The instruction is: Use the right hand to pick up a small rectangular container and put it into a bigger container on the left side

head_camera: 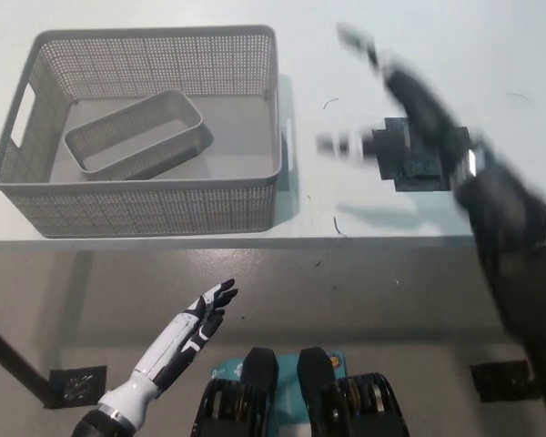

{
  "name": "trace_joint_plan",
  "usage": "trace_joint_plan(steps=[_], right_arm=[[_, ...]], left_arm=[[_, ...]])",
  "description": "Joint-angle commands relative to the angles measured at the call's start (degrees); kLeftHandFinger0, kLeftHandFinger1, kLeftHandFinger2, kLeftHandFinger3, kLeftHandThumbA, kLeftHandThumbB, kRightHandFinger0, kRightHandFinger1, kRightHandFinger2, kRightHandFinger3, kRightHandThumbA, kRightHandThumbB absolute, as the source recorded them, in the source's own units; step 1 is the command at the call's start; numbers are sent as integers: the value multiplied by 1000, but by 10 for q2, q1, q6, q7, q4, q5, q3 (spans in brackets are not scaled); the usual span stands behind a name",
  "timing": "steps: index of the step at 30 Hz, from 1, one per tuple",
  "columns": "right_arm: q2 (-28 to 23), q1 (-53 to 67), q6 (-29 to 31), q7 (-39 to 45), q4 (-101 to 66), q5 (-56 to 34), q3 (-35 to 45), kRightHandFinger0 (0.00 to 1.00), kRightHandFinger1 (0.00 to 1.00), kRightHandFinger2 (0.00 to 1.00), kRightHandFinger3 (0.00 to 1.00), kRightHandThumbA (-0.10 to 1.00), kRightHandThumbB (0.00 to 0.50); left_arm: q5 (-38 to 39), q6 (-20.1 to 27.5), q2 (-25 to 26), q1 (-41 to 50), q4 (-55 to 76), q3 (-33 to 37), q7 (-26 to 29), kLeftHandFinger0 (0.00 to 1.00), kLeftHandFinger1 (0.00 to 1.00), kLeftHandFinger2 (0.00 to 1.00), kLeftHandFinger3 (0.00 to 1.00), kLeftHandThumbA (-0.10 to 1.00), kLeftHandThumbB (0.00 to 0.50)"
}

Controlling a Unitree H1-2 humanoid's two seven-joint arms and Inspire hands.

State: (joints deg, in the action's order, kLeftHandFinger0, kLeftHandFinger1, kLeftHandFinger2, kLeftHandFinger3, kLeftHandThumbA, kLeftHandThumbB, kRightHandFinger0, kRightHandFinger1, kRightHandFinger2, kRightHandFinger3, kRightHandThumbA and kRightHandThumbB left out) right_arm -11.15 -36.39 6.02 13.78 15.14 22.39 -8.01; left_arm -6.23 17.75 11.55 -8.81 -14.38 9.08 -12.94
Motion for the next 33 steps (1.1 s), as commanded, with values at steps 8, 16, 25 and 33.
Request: trace_joint_plan(steps=[8,16,25,33], right_arm=[[72,326,209,-127,-198,-120,6,1000,1000,1000,1000,1000,308],[62,341,209,-129,-115,-123,-9,1000,1000,1000,1000,1000,338],[57,300,198,-73,-14,-157,7,1000,1000,1000,1000,1000,295],[53,279,185,-53,7,-167,-2,1000,1000,1000,1000,1000,286]], left_arm=[[1,19,5,-8,22,-4,3,1000,1000,1000,1000,1000,283],[-8,19,4,-12,17,-4,8,1000,1000,1000,1000,1000,286],[-3,28,1,-5,13,-7,10,1000,1000,1000,1000,1000,272],[-2,28,3,-7,11,-11,11,1000,1000,1000,1000,1000,266]])
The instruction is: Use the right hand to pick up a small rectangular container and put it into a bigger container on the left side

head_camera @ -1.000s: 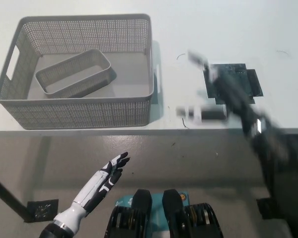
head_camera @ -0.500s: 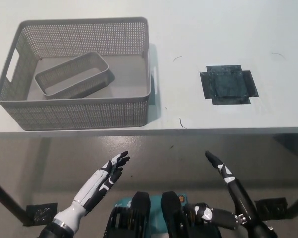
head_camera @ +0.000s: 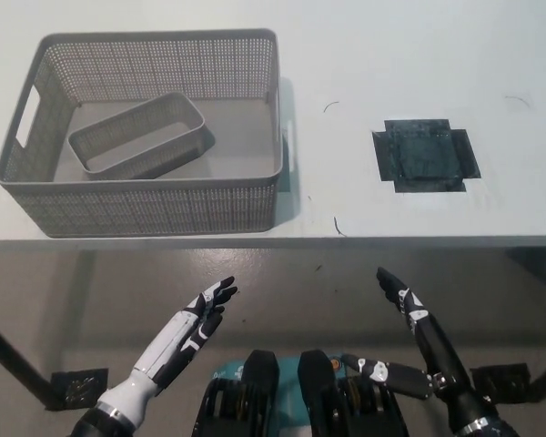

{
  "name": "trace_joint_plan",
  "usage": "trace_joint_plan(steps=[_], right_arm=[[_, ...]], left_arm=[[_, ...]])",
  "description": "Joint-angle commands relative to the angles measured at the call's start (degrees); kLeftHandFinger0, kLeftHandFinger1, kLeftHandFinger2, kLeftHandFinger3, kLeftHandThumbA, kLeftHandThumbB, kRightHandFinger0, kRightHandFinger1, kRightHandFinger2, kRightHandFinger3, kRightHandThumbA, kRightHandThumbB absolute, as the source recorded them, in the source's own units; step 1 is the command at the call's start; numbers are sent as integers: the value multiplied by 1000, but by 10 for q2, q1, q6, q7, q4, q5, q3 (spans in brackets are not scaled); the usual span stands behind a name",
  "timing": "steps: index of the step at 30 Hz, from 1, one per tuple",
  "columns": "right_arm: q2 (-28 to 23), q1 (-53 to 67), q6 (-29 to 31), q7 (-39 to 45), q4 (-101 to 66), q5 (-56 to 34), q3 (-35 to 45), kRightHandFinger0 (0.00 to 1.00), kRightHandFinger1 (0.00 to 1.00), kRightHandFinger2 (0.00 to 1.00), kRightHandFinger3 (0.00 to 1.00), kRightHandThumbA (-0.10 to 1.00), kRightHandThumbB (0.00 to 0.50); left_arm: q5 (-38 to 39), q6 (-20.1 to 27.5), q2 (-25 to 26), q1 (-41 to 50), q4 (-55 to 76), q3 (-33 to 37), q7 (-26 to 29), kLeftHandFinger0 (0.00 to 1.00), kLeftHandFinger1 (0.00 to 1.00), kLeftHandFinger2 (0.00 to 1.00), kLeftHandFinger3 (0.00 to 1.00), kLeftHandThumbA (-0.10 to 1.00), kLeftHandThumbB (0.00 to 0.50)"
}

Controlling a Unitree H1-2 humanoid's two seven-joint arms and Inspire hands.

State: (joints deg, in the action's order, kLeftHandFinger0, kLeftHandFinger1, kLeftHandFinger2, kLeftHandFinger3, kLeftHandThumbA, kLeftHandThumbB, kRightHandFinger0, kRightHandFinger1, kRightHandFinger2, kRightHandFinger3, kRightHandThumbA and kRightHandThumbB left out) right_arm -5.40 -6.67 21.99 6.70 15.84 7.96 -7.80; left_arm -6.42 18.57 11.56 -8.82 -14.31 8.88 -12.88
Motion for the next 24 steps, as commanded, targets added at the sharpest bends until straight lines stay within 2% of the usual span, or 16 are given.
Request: trace_joint_plan(steps=[1,4,14,24], right_arm=[[-4,-20,26,18,2,-23,-5,1000,1000,1000,1000,1000,287],[-7,-21,24,20,1,-16,-10,1000,1000,1000,1000,1000,297],[-15,-23,14,25,-9,0,-22,1000,1000,1000,1000,1000,263],[-20,-26,12,23,-9,18,-29,1000,1000,1000,1000,1000,265]], left_arm=[[0,21,3,-7,9,-9,11,1000,1000,1000,1000,1000,265],[-3,25,3,-7,6,-8,12,1000,1000,1000,1000,1000,260],[-5,26,3,-10,4,-9,13,1000,1000,1000,1000,1000,248],[-7,25,5,-7,6,-8,12,1000,1000,1000,1000,1000,248]])
